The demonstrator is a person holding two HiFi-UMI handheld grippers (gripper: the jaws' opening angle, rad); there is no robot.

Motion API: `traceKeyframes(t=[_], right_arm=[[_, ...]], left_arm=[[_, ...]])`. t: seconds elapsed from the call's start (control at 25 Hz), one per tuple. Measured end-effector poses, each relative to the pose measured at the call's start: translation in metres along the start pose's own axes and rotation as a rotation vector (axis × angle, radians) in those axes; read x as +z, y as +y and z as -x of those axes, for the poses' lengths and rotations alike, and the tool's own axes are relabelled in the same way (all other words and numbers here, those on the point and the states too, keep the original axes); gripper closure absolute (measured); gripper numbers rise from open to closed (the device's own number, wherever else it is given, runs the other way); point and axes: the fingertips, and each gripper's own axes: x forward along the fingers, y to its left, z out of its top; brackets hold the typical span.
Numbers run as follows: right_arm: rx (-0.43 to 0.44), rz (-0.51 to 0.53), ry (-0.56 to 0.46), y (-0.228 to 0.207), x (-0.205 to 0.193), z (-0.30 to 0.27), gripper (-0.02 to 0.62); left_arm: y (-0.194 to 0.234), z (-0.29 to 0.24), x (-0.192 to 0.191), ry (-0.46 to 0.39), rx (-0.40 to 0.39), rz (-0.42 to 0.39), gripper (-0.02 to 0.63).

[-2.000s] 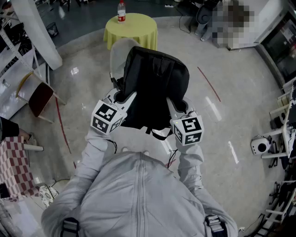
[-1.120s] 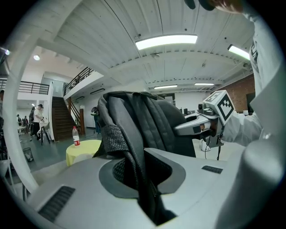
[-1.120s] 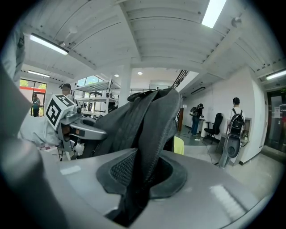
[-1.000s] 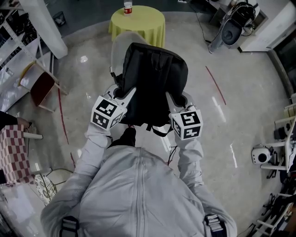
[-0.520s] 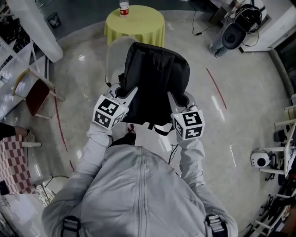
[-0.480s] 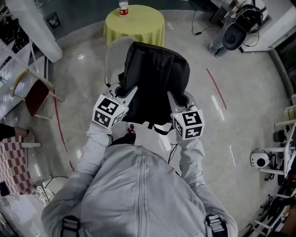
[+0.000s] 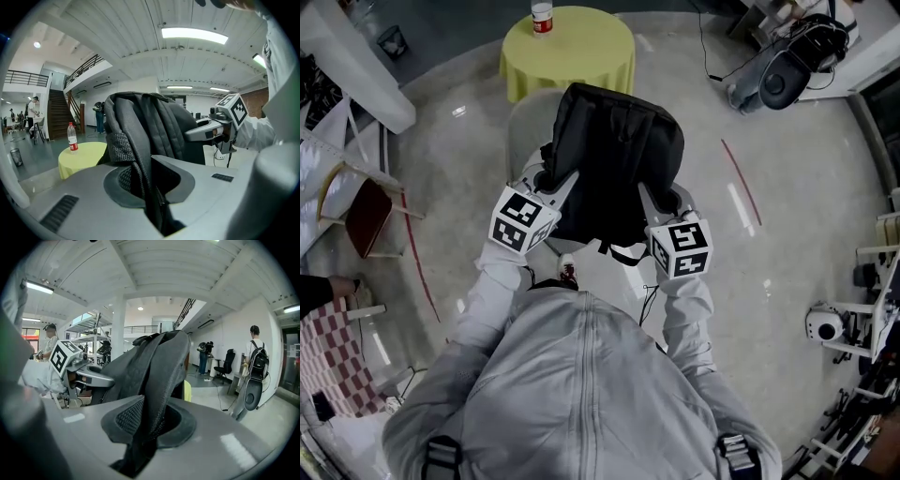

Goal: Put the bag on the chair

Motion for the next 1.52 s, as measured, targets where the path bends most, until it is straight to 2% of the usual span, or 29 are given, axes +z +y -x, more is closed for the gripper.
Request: traceKeyframes(t=[0.28,0.56,0.96,1.24,1.52], right_arm=[[-0.015,-0.021,0.049,-0.026,-0.012,-0.065,0.526],[0.008,-0.063,0.123,-0.053,-0.050,-0.129,0.526],[0.102,-0.150,0.245,-0.088,-0.117,-0.212,0.526],[0.171,-0.116,0.373,-0.101,-0.174,-0.251,0.528],[0.227,-0.134,0.471,-0.111,-0.221,-0.285,0.529]], left_arm=[[0.054,-0.049,-0.017,0.049,-0.037,0.031,0.563],[0.095,-0.103,-0.057,0.137,-0.052,0.084,0.563],[0.138,-0.175,-0.131,0.283,0.012,0.225,0.563],[0.155,-0.215,-0.184,0.390,0.035,0.305,0.563],[0.168,-0.247,-0.230,0.479,0.074,0.376,0.563]])
